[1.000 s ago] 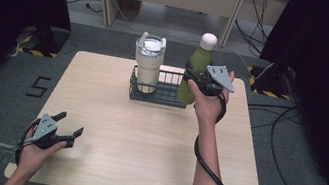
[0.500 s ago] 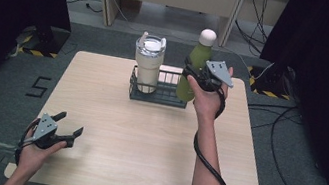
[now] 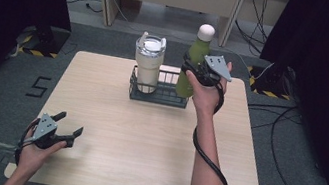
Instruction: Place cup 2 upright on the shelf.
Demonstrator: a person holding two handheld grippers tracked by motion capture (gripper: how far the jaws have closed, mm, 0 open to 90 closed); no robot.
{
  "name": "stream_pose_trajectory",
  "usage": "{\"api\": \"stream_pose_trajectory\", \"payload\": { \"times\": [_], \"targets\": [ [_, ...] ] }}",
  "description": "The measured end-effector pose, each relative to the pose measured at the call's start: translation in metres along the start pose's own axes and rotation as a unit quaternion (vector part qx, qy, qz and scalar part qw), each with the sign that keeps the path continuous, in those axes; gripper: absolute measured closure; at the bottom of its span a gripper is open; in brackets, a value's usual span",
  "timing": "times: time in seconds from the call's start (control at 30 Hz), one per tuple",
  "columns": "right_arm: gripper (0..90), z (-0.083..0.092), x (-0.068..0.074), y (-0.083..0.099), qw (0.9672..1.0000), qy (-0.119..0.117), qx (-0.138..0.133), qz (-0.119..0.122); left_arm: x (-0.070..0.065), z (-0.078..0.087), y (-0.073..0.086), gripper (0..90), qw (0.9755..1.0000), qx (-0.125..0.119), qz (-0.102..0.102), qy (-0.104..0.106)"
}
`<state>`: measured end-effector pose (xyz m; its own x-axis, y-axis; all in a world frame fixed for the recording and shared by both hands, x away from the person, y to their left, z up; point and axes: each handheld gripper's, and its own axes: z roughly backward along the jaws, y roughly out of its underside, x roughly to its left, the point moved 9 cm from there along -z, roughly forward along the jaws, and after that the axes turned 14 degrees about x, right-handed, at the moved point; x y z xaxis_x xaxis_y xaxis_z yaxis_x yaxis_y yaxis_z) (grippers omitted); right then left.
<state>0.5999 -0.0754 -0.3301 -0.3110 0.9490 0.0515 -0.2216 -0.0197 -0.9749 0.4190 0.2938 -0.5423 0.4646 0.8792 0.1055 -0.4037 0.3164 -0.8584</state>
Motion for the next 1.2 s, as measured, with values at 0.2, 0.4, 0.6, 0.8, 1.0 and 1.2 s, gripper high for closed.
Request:
{"api": "stream_pose_trajectory", "payload": {
  "times": [0.2,0.4,0.6,0.8,1.0,1.2],
  "targets": [
    [26.1,-0.004,0.002,-0.005,1.0000,-0.001,0.000,0.002,0.000,0.000,0.000,13.5,1.0000,-0.001,0.001,0.000],
    [26.1,-0.009,0.002,-0.008,1.0000,0.000,0.003,0.003,0.000,0.000,0.000,13.5,1.0000,-0.001,0.001,0.001],
    [26.1,-0.013,0.003,-0.010,1.0000,-0.001,0.003,0.001,0.000,0.000,0.000,13.5,1.0000,-0.001,0.001,0.000],
    [26.1,-0.020,0.005,-0.014,1.0000,-0.001,0.007,0.004,0.000,0.000,0.000,13.5,1.0000,-0.002,0.002,0.001],
    [26.1,-0.026,0.006,-0.019,1.0000,0.000,0.008,0.002,0.001,0.001,0.000,13.5,1.0000,-0.002,0.002,0.000],
    [26.1,-0.034,0.006,-0.018,0.9999,0.002,0.014,0.003,0.001,0.001,0.000,13.5,1.0000,-0.003,0.003,0.000]
  ]
}}
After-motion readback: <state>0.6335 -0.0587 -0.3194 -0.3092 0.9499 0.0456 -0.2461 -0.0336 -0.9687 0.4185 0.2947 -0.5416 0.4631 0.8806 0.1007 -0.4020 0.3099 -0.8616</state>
